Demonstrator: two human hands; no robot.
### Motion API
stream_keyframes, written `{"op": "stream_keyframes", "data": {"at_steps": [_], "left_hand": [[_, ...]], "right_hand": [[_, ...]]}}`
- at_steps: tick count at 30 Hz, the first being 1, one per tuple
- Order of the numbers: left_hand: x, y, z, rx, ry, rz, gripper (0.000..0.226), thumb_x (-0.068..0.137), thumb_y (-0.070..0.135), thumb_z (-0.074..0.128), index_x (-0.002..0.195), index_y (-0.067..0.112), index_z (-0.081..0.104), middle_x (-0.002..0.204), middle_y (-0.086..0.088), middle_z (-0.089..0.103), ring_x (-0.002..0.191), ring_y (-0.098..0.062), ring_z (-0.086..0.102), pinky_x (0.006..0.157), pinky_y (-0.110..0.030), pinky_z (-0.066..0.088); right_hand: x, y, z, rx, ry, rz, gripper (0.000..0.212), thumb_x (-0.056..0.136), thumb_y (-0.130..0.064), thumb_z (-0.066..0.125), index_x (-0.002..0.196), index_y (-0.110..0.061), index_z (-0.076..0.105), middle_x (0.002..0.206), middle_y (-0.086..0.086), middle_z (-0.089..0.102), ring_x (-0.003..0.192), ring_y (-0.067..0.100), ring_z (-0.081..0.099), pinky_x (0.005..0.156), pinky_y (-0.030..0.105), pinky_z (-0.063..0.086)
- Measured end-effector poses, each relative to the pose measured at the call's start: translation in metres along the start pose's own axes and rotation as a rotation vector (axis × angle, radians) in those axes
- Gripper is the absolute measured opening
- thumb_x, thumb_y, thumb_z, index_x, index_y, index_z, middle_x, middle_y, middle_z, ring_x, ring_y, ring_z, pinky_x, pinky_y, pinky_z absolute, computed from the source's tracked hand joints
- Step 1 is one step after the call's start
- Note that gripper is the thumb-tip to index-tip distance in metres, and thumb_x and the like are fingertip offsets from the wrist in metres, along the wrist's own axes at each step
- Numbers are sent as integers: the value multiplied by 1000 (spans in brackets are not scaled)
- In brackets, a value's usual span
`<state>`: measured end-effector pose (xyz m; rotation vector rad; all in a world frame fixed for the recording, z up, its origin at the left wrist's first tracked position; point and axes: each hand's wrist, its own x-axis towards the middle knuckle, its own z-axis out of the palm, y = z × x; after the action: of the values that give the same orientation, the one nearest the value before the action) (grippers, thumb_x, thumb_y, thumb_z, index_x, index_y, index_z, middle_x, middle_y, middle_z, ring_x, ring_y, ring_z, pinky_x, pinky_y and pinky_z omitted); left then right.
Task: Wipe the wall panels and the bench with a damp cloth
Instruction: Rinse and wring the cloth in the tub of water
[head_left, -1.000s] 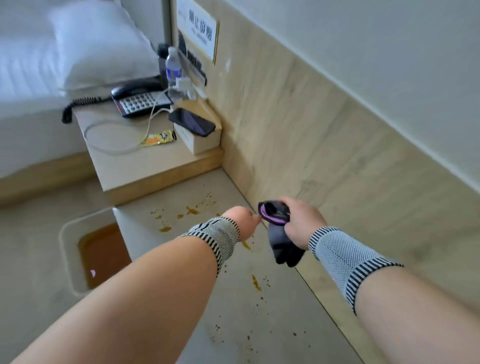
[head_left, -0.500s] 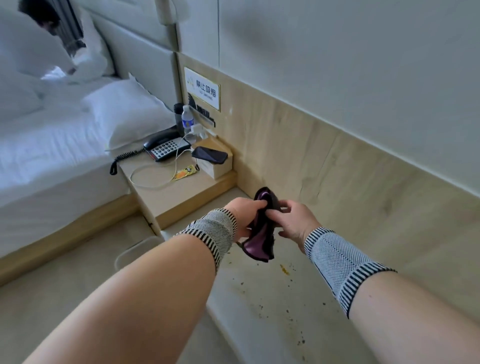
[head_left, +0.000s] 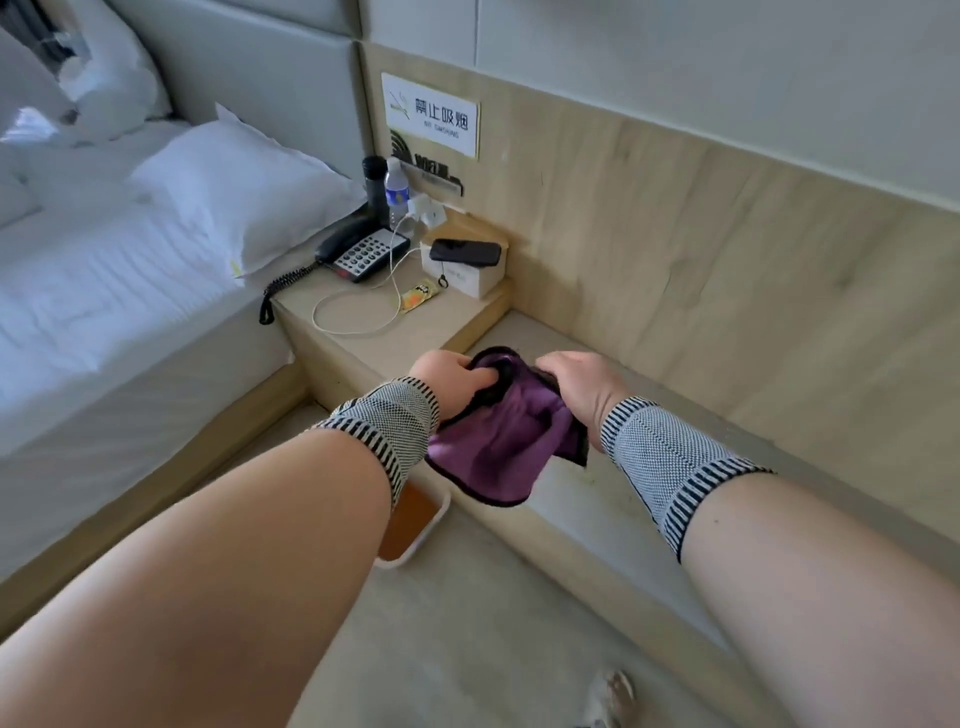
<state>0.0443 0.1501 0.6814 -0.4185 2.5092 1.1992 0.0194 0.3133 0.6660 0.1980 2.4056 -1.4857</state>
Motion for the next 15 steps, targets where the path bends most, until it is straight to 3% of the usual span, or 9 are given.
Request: {"op": "stream_keyframes", "data": {"at_steps": [2, 4, 6, 8, 10, 12, 15], "left_hand": [[4, -13, -10, 36, -12, 23, 34, 96, 42, 59, 107, 11, 69, 90, -6, 62, 82, -22, 57, 68, -27, 42], [14, -20, -15, 48, -34, 26, 34, 97, 40, 57, 110, 11, 69, 93, -7, 63, 85, -23, 57, 71, -27, 43], [24, -26, -15, 67, -67, 23, 34, 100, 35, 53, 116, 8, 67, 99, -10, 63, 90, -26, 59, 74, -26, 43], [35, -30, -17, 124, -115, -11, 31, 102, 20, 49, 125, 4, 62, 116, -14, 63, 106, -30, 60, 81, -27, 44], [45, -38, -21, 203, -143, -45, 33, 100, 10, 50, 132, 4, 55, 132, -11, 58, 121, -29, 56, 98, -31, 44], [56, -48, -28, 324, -144, -10, 38, 103, 10, 42, 140, 5, 49, 141, -10, 51, 128, -29, 50, 105, -34, 39], [74, -60, -47, 346, -124, -26, 40, 108, 16, 30, 142, 6, 49, 145, -11, 49, 130, -30, 47, 106, -33, 39]], "right_hand": [[-16, -3, 13, -109, -58, -7, 31, 81, -45, 68, 75, -15, 60, 70, 3, 58, 69, 19, 53, 65, 29, 42], [-22, -4, 17, -298, -119, 11, 25, 81, -34, 72, 96, -16, 63, 84, 1, 62, 74, 15, 55, 61, 24, 39], [-18, 2, 20, -431, -127, 64, 29, 81, -22, 69, 108, -17, 60, 98, 3, 63, 85, 20, 59, 70, 25, 43], [-6, 10, 24, -479, -82, 95, 23, 81, -17, 67, 102, -19, 62, 103, 5, 66, 92, 23, 62, 81, 29, 49], [10, 16, 29, -506, -80, 126, 12, 81, -15, 67, 91, -20, 64, 95, 5, 68, 90, 24, 64, 83, 30, 51], [24, 19, 38, -495, -108, 155, 9, 82, -13, 67, 85, -21, 64, 87, 4, 67, 85, 23, 64, 78, 28, 50], [41, 20, 59, -546, -144, 164, 9, 84, -13, 68, 89, -20, 65, 94, 6, 68, 90, 24, 64, 75, 24, 45]]}}
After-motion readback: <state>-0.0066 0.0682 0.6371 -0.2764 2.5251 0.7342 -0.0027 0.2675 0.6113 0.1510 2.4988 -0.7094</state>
